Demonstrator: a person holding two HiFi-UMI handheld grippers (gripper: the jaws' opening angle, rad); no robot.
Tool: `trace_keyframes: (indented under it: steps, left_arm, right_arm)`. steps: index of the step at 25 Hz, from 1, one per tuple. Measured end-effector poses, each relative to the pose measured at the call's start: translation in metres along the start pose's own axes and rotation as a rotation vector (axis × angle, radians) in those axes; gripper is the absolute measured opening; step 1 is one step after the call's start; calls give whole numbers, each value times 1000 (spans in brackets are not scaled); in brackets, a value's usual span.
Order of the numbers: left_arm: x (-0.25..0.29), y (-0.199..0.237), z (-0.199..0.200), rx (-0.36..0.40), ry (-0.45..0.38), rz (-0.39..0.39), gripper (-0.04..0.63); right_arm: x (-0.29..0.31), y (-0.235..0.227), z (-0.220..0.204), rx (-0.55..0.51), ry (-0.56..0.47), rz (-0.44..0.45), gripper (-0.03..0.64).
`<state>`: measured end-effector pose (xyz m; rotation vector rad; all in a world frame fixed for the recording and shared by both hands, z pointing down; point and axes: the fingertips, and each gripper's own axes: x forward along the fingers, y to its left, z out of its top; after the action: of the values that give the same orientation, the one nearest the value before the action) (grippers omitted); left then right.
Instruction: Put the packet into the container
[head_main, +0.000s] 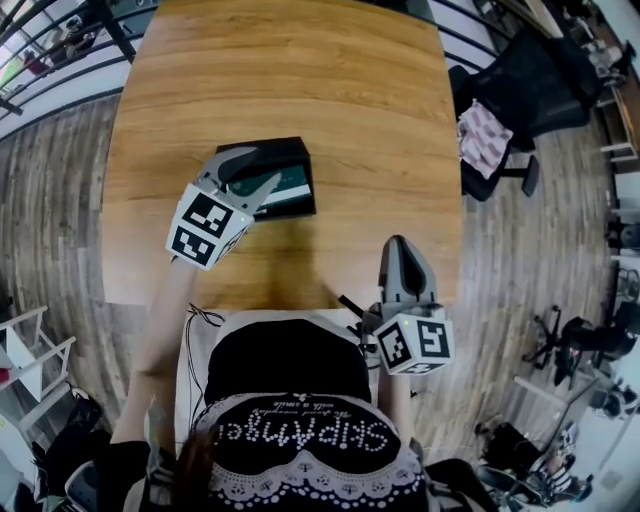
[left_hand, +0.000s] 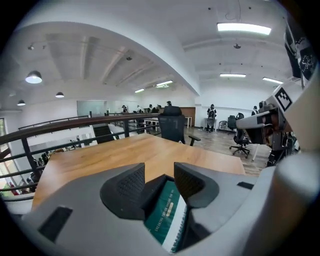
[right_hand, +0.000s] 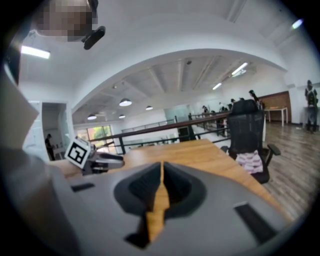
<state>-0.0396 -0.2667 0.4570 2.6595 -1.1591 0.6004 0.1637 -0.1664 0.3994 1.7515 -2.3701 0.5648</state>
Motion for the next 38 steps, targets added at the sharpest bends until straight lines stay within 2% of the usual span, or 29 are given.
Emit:
trace_keyframes:
  steps: [9, 16, 22, 30, 38]
  left_arm:
    - [-39, 11, 49, 32, -149, 165, 57]
    - [-96, 16, 83, -35, -307, 290, 34]
    - [-141, 9, 95, -114, -396, 379, 32]
    - [-191, -15, 95, -154, -454, 476, 31]
    - [-214, -49, 83, -188, -470, 520, 31]
  right_arm:
    - [-10, -15, 13, -18, -32, -27, 38]
    - [-15, -5, 33, -54, -76, 7, 38]
    - [-19, 4, 52, -78, -114, 45, 38]
    - [-32, 13, 66, -108, -149, 91, 38]
    - [-51, 20, 64, -139, -155, 134, 38]
